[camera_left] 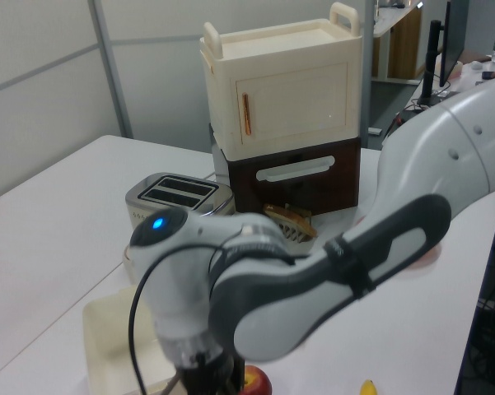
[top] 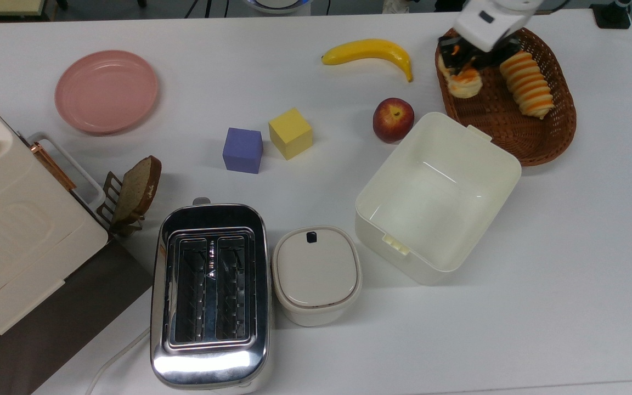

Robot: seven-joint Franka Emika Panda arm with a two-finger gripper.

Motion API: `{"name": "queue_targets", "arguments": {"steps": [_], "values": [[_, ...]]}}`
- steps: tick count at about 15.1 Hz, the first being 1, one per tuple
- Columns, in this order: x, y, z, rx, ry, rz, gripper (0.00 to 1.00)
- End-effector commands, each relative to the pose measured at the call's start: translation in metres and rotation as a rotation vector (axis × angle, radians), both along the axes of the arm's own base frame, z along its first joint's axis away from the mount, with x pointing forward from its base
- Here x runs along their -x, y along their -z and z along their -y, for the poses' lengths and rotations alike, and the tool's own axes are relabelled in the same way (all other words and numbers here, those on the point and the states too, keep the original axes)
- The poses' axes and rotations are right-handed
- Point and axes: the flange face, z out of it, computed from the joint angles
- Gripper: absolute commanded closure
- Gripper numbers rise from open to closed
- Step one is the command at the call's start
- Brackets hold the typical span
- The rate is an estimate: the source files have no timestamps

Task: Put the bread in the basket
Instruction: 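Lower the bread roll into the basket and open the gripper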

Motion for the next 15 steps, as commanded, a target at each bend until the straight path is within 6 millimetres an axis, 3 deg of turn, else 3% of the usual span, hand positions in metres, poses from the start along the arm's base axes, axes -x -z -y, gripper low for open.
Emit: {"name": "queue_targets", "arguments": {"steps": [1,2,6,8,10,15], "values": [[0.019,0.012,-0.043,0.03,0.017,0.003,0.35],[0.021,0.02,-0.049,0.044,0.034,0.001,0.0],[0.017,0.021,-0.051,0.102,0.083,0.061,0.0],[0.017,0.01,-0.048,0.106,0.088,0.071,0.0],[0.018,-0.002,-0.033,0.152,0.1,0.047,0.0],[-0.015,-0.073,0.071,0.144,0.125,-0.008,0.0]]}}
